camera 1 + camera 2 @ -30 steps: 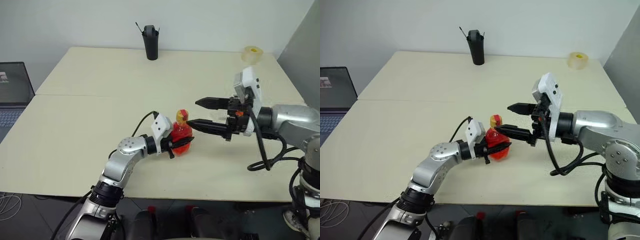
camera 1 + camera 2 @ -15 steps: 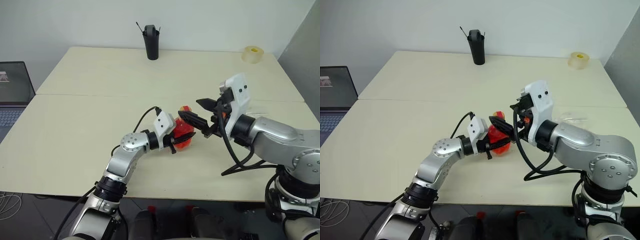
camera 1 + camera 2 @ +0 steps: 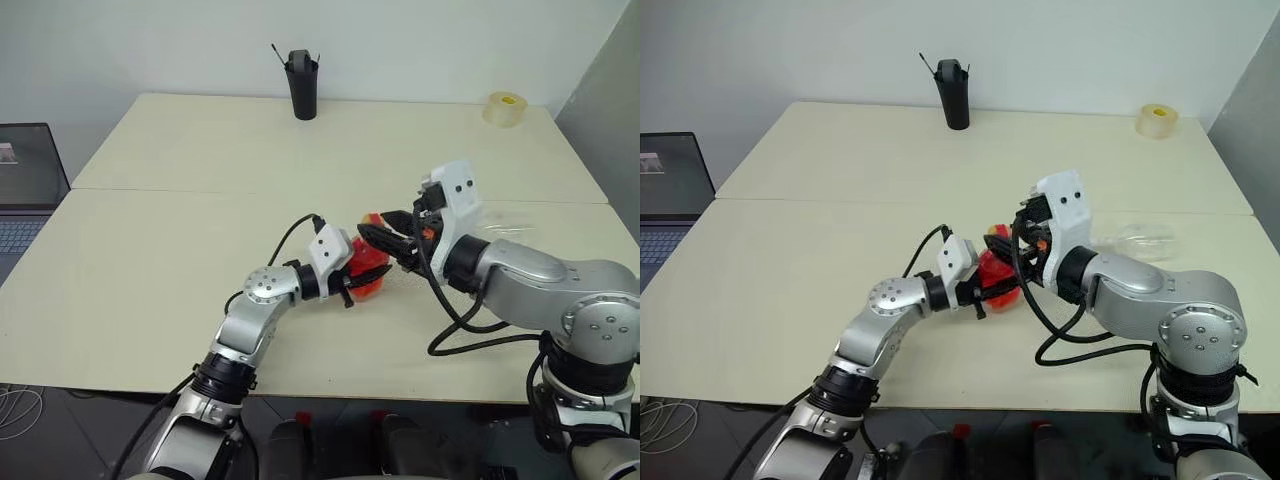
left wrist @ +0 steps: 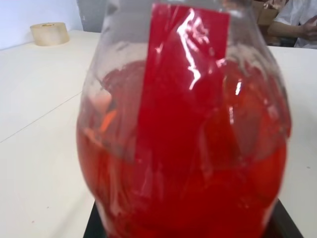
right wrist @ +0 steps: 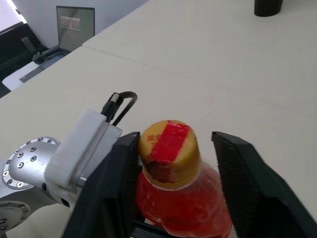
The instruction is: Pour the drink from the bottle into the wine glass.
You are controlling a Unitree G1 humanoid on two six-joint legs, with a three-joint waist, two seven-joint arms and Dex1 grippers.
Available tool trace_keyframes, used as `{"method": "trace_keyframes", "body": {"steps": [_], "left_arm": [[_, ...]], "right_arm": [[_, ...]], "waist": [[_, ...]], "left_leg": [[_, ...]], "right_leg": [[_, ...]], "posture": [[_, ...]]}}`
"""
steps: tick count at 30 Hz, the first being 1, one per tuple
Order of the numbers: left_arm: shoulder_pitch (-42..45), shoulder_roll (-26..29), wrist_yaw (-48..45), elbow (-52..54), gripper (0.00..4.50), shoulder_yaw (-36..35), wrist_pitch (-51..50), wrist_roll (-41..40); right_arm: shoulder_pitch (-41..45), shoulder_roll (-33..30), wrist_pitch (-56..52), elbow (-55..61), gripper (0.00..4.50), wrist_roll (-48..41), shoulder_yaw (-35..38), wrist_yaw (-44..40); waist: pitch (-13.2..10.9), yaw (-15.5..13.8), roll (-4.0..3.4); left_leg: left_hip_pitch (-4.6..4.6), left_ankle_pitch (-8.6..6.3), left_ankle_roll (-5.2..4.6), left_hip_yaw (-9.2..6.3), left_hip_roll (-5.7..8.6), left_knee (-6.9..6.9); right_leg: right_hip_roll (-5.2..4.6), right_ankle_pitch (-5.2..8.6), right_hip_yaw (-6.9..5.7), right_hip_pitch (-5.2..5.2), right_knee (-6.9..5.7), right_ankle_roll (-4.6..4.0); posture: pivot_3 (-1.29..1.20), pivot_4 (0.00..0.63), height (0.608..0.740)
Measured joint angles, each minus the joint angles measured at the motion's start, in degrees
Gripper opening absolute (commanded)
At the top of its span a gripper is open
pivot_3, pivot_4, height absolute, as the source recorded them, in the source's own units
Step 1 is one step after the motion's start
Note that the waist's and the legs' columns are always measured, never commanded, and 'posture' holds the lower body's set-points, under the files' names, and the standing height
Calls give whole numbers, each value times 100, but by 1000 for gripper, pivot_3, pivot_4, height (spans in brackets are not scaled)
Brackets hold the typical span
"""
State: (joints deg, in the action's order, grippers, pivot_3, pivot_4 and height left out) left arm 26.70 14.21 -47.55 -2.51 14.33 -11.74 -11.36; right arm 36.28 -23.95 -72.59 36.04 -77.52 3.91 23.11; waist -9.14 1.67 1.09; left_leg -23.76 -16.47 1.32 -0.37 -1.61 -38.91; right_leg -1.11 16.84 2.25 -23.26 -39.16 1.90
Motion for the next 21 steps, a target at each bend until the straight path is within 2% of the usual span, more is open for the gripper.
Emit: {"method": "trace_keyframes", "body": {"steps": [1, 5, 7, 9, 10, 11, 12, 13, 17, 21], "left_arm": [[0, 1, 1, 0, 1266, 0, -2, 3], [0, -2, 9, 0, 1262, 1, -5, 7], [2, -11, 34, 7, 1258, -1, -3, 4], [-1, 2, -47, 82, 1241, 12, 30, -1], [-9, 7, -138, 171, 1240, 55, 101, -3], [-10, 20, -198, 233, 1240, 110, 128, -3], [-9, 28, -262, 272, 1240, 160, 185, 0], [-13, 27, -299, 269, 1240, 172, 217, 2], [-6, 46, -312, 79, 1212, 165, 190, 31], [4, 10, -313, 7, 1210, 168, 163, 41]], "right_arm": [[18, -39, 14, -12, 1259, -17, -25, 3], [45, -186, 96, -69, 1262, -16, -83, -110], [147, -442, 153, -185, 1262, 115, -156, -691], [161, -930, 303, -351, 1262, 300, -134, -1886], [141, -1321, 466, -416, 1262, 508, -127, -2868], [136, -1547, 583, -470, 1262, 669, -181, -3475], [168, -1884, 933, -661, 1262, 1125, -376, -4502], [235, -2031, 1205, -887, 1262, 1468, -572, -5186], [951, -2087, 2497, -2353, 1261, 3050, -1674, -7658], [1311, -1910, 3070, -3076, 1261, 3787, -1979, -8804]], "waist": [[0, 0, 0], [0, -1, 0], [0, -2, 0], [-1, -6, -1], [-3, -22, -3], [-3, -34, -3], [-3, -33, -4], [-3, -27, -3], [-6, 47, -11], [-8, -1, -11]], "left_leg": [[0, 0, 0, 0, 0, 0], [-1, 0, 0, -2, 0, 0], [-1, 0, 0, -3, 1, -1], [-3, -1, -1, -6, 4, 0], [-7, -1, -1, -9, 7, 0], [-8, -1, -2, -10, 8, 0], [-3, -1, -3, -9, 9, 0], [-1, -2, -3, -5, 9, -1], [32, -2, -5, 28, 5, 8], [23, -2, -4, 20, -12, 10]], "right_leg": [[0, 0, 0, 0, 1, 0], [0, 0, -2, 0, 2, 0], [0, 0, -4, 0, 4, 0], [1, 0, -7, 0, 9, 0], [1, 0, -11, 0, 15, 0], [0, 0, -12, 1, 16, 0], [0, 0, -14, 5, 17, 1], [1, -1, -15, 5, 15, 2], [25, -6, 4, 6, 4, -1], [19, -5, -1, 1, 10, -4]], "posture": [[0, 150, 740], [0, 150, 740], [0, 150, 740], [0, 150, 740], [0, 150, 740], [0, 150, 740], [0, 150, 740], [0, 150, 740], [0, 150, 740], [0, 150, 740]]}}
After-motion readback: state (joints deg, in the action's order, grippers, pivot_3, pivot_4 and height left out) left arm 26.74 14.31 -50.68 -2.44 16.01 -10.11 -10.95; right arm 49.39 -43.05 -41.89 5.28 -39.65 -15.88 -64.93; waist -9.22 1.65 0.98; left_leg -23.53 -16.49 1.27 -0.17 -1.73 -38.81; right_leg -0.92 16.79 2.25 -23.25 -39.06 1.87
